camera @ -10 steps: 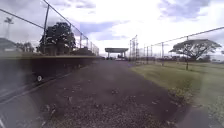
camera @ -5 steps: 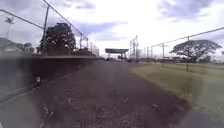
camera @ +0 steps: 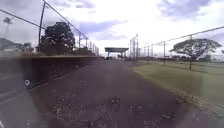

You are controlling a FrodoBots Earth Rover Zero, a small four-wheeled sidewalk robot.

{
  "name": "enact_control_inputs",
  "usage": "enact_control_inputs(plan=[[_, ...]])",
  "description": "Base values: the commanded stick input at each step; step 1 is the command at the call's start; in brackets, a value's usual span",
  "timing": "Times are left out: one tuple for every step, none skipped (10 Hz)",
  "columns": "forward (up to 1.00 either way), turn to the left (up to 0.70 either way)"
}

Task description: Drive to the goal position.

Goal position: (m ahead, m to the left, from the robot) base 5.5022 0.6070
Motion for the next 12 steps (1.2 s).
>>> enact_control_inputs(plan=[[0.00, 0.00], [0.00, 0.00], [0.00, 0.00], [0.00, 0.00], [0.00, 0.00], [0.00, 0.00], [0.00, 0.00], [0.00, 0.00], [0.00, 0.00], [0.19, 0.00], [0.30, 0.00], [0.30, 0.00]])
